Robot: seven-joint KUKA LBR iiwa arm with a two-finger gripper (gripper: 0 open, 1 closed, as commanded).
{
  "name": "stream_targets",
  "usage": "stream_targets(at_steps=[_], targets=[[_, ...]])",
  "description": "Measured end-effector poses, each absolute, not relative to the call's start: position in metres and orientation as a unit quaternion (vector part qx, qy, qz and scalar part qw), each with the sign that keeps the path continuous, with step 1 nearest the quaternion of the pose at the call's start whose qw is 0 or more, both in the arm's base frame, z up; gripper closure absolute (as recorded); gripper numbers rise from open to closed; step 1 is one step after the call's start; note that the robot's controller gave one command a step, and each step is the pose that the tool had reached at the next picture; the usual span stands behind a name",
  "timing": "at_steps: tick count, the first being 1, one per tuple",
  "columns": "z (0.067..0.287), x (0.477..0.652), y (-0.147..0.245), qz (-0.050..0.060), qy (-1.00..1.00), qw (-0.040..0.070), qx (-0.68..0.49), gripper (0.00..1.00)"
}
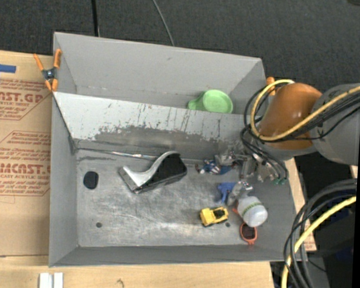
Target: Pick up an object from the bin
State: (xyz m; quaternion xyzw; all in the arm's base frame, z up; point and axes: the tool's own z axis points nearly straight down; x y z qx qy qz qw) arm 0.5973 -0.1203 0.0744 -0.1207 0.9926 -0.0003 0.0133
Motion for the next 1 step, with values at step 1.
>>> stream_targets(at_steps=[1], targets=[[0.0760, 0.5968, -0.1216, -0.002, 0.992, 0.012, -0.122, 0.00]])
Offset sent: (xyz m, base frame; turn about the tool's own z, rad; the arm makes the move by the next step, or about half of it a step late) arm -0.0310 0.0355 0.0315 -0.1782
